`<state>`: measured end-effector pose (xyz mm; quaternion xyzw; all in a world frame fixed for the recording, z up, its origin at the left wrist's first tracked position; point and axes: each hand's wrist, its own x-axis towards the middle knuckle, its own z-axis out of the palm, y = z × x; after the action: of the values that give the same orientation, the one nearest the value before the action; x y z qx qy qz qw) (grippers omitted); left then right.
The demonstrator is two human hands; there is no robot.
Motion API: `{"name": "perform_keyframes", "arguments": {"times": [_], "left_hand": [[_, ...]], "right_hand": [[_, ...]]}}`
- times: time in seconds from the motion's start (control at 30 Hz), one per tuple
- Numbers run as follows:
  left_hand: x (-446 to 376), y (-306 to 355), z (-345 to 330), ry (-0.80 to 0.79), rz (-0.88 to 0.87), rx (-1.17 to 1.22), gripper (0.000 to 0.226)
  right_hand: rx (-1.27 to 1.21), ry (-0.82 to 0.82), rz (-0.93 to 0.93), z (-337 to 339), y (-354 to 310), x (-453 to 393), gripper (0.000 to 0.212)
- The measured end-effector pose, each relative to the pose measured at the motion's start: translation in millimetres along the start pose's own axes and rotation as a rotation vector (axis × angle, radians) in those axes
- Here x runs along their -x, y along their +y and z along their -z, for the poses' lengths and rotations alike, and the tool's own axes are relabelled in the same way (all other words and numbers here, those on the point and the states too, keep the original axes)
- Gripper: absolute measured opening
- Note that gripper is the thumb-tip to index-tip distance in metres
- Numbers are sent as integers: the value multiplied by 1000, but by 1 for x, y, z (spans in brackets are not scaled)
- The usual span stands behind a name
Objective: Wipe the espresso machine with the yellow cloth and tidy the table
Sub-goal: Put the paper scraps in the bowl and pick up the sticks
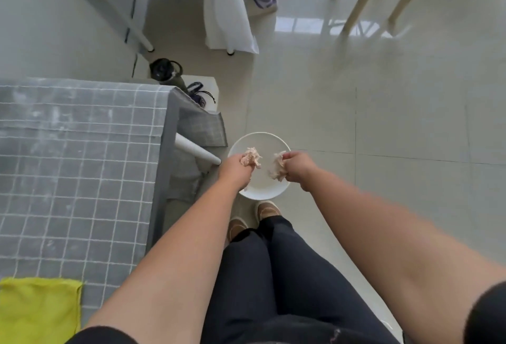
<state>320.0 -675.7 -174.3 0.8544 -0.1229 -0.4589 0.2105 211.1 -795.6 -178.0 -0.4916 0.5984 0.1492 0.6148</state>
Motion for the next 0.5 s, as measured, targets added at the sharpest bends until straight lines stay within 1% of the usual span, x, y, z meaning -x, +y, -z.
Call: {"name": "perform_keyframes", "arguments": {"times": [0.07, 0.13, 0.2, 0.27, 0.33, 0.43, 0.5], "left_hand": [[-11, 2, -9, 21, 48, 85, 24], [-22, 4, -18, 29, 126, 184, 28], [-33, 5, -25, 4, 189, 249, 34], [-39, 6, -27, -34, 216, 291, 40], [-42, 2, -24, -39, 247, 302, 43], [-35, -6, -14, 6, 236, 333, 34], [-19, -7, 0, 13, 196, 377, 27]], "right_hand": [[-75, -31, -24, -3, 2, -11, 39], [-63, -92, -42, -6, 5, -25, 44], [-30, -133, -54, -8, 4, -34, 43], [-54, -105, -74, -9, 2, -39, 37], [-61, -67, -90, -6, 2, -42, 34], [-71, -39, -93, -1, 1, -32, 42], [-73, -24, -92, 0, 0, -21, 46]]}}
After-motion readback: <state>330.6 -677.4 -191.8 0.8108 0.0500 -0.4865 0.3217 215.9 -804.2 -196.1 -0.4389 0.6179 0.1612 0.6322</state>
